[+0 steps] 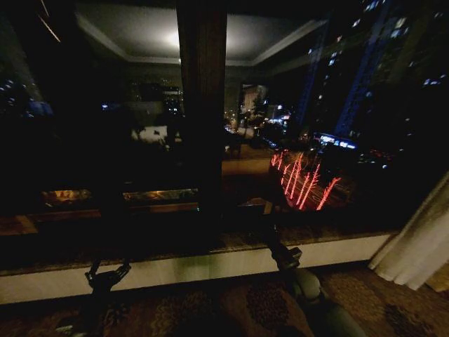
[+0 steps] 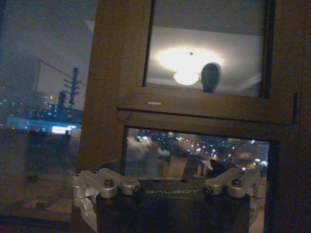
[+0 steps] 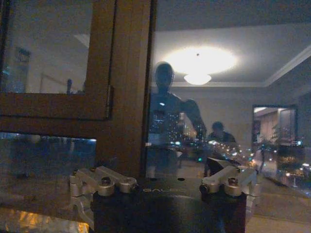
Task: Open the curtains by pulling them apart, changing their state from closed to fully open.
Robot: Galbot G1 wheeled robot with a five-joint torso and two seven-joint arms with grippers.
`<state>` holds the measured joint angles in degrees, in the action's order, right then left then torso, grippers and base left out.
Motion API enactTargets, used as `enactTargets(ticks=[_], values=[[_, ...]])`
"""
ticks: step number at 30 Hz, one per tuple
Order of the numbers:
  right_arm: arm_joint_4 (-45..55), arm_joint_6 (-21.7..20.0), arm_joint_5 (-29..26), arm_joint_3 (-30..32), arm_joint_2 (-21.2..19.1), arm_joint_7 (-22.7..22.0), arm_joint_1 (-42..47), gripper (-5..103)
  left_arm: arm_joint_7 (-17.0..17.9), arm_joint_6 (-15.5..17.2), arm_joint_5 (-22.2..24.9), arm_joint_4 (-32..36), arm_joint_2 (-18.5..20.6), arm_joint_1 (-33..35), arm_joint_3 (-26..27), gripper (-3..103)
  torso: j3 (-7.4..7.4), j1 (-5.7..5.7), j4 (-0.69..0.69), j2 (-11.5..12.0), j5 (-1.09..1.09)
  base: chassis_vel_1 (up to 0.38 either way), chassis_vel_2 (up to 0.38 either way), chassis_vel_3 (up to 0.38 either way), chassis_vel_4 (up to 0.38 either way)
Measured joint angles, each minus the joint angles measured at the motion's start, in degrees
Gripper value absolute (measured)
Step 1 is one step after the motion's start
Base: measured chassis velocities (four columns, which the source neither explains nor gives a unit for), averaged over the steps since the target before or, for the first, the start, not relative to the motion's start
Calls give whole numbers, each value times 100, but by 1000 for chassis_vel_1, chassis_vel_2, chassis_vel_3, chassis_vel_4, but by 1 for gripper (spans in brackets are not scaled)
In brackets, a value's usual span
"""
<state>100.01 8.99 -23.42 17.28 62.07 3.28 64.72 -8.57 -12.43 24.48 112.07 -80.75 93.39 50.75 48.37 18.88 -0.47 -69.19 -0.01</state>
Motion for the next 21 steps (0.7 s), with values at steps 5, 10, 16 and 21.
enactTargets(ticks=[5, 10, 16, 21], values=[[0, 0, 0, 0, 0, 0, 0, 100, -1, 0, 0, 0, 0, 0, 0, 100, 0, 0, 0, 0, 0, 33, 42, 42, 43], [0, 0, 0, 0, 0, 0, 0, 100, -1, 0, 0, 0, 0, 0, 0, 100, 0, 0, 3, 0, 1, 33, 37, 46, 32], [0, 0, 0, 0, 0, 0, 0, 100, -2, 0, 0, 0, 0, 0, 0, 100, 0, 0, 0, 0, 0, 0, 0, 0, 0], [0, 0, 0, 0, 1, 0, 0, 100, -1, 0, 0, 0, 0, 0, 0, 100, 0, 1, 1, 1, 0, 0, 0, 0, 0]])
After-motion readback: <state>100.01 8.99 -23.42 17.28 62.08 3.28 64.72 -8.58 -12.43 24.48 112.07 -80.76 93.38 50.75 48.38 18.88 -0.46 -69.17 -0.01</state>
